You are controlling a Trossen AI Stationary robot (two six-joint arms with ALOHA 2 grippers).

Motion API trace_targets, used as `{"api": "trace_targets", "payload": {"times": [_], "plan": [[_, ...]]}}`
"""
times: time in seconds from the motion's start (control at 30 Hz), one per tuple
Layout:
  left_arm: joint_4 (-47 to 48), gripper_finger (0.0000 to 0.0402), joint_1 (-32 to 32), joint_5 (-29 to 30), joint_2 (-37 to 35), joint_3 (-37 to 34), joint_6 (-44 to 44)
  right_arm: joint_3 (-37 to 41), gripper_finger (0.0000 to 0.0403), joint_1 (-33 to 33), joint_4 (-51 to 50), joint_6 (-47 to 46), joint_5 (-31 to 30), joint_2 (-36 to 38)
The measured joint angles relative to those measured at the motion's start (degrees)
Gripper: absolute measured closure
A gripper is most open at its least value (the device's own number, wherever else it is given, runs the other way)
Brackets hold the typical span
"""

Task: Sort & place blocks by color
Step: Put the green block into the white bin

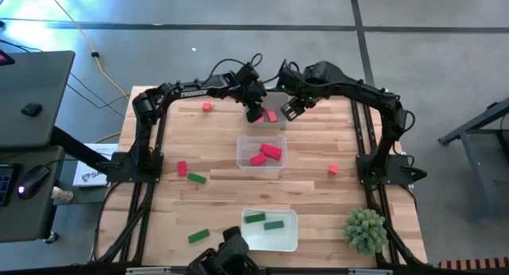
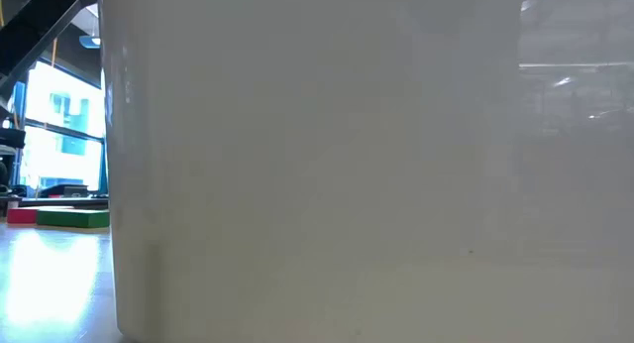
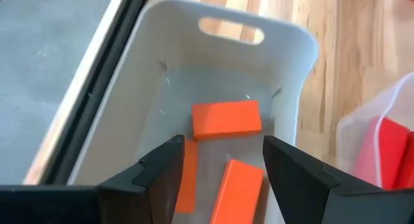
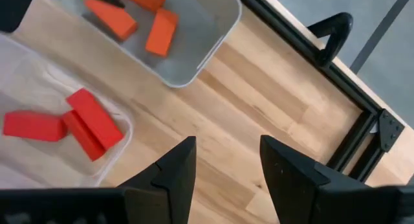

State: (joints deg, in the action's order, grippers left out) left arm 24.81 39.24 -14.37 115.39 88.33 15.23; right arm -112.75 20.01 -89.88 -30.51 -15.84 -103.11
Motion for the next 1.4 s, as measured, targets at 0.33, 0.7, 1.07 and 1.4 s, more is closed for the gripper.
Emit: {"api": "trace_targets", "payload": {"times": [0.33, 0.7, 1.07, 1.4], "plan": [[16.21, 0.0204, 0.0, 0.0, -0.45, 10.06, 3.36, 0.0, 0.0243, -7.08, -0.14, -2.66, 0.0, 0.0], [27.54, 0.0204, 0.13, 0.72, -8.73, 10.61, 3.3, 3.14, 0.0243, -13.09, -0.11, -2.1, -0.09, -0.02], [39.6, 0.0204, -0.28, 1.75, -19.92, 6.62, 3.37, 11.8, 0.0243, -16.81, -0.16, -7.8, -0.42, -0.02], [37.84, 0.0204, -0.45, 1.75, -34.35, -9.57, -0.15, 14.43, 0.0243, -19.14, -0.12, -12.95, 1.2, 0.0]]}}
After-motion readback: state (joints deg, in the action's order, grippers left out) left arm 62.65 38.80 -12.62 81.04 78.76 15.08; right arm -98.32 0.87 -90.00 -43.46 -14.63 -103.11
